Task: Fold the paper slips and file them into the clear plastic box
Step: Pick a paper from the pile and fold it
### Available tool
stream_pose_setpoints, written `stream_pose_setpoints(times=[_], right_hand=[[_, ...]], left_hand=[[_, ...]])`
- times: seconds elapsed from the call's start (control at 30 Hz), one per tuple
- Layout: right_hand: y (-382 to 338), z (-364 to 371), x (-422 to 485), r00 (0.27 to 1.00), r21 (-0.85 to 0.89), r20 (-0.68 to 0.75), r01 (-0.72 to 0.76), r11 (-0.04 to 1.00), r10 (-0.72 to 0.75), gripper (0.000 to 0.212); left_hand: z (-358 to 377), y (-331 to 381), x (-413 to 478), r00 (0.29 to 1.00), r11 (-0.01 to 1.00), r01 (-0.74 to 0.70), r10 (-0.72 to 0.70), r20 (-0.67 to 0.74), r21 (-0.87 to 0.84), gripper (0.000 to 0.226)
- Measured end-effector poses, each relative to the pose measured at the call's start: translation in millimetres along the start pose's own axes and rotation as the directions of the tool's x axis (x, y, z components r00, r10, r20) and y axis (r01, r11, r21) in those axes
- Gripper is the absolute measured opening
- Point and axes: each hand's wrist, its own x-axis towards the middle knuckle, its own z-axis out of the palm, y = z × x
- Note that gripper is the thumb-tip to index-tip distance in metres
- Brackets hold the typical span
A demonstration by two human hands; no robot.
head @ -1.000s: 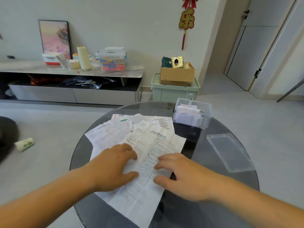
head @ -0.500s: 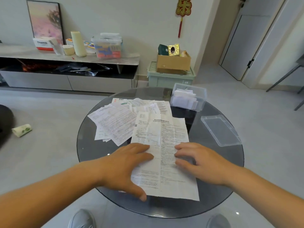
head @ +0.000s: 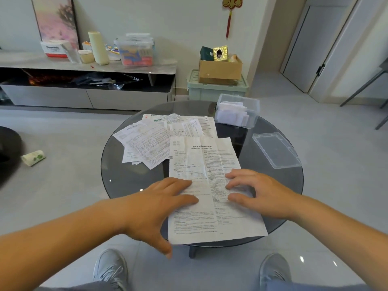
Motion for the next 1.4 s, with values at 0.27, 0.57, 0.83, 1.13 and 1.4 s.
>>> stream_pose_setpoints(times=[0.27, 0.57, 0.83, 1.13, 1.4], right_hand=[[-2, -3, -4, 0.999, 0.078, 0.030, -0.023, 0.997, 0.021, 0.035], [-11, -12, -8, 0.997, 0.441, 0.056, -0.068, 0.895, 0.049, 0.055], [-16, -24, 2, 0.995, 0.847, -0.012, -0.043, 0.529, 0.101, 0.061], [-5, -6, 30, 0.927, 0.409, -0.232, -0.181, 0.894, 0.294, 0.073], [1, -5, 46, 0.918, 0.220, -0.269, -0.235, 0.947, 0.290, 0.048]], left_hand=[[10, -6, 4, 0.950, 0.981, -0.127, 0.077, -0.304, -0.149, 0.057], [-7, -7, 17, 0.947, 0.653, -0.087, -0.181, -0.267, -0.752, 0.023], [-13, -21, 39, 0.820, 0.564, 0.071, -0.503, -0.274, -0.823, 0.020], [-25, -32, 74, 0.697, 0.615, 0.302, -0.664, -0.271, -0.728, 0.039], [-32, -41, 83, 0.657, 0.509, 0.266, -0.717, -0.232, -0.819, 0.068]])
